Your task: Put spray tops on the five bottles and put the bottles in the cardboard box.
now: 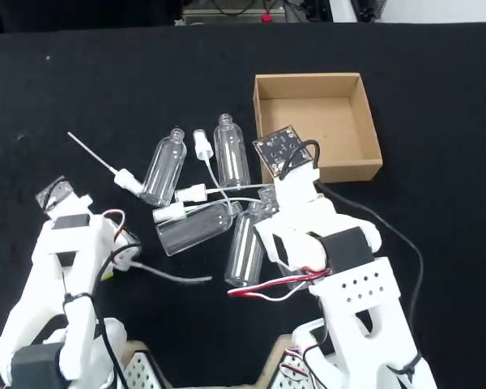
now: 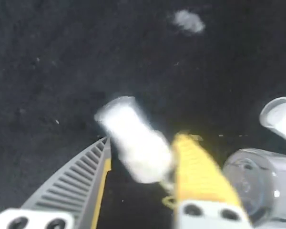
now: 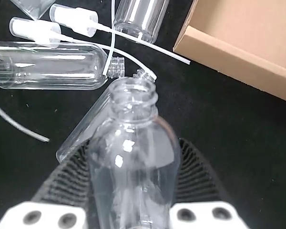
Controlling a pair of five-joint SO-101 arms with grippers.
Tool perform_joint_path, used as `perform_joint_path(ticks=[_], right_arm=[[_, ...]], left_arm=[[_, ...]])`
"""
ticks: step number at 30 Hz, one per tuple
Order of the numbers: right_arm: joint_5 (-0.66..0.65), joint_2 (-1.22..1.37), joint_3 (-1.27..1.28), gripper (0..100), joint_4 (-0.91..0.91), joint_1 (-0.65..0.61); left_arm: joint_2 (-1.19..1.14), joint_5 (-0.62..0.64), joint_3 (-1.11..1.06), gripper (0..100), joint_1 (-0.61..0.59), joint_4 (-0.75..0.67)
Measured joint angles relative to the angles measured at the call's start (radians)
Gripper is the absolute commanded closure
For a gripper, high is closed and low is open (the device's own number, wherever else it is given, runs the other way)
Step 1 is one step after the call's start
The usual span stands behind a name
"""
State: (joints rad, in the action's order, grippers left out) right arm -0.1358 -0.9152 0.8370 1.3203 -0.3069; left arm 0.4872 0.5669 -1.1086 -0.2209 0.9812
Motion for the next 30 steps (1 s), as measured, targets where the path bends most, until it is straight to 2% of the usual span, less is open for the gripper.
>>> perform_joint_path(ticks=[5,12,16,21,25,30], right_arm=[[0.000,0.000,0.000,93.9,0.000,0.000],[0.000,0.000,0.000,93.9,0.000,0.000],[0.000,0.000,0.000,93.9,0.000,0.000],[0.000,0.000,0.000,93.9,0.000,0.000],[0.000,0.000,0.000,94.1,-0.014,0.000],[0.000,-0.109,0.060,94.1,-0.107,0.000]], left_arm=[[-0.005,-0.153,0.031,96,0.000,0.011],[0.051,-0.400,0.187,96,0.002,0.203],[0.141,-0.591,0.315,96,0.002,0.336],[0.282,-0.806,0.402,96,0.002,0.374],[0.377,-0.804,0.402,96,0.029,0.296],[0.491,-0.687,0.402,96,0.103,0.087]])
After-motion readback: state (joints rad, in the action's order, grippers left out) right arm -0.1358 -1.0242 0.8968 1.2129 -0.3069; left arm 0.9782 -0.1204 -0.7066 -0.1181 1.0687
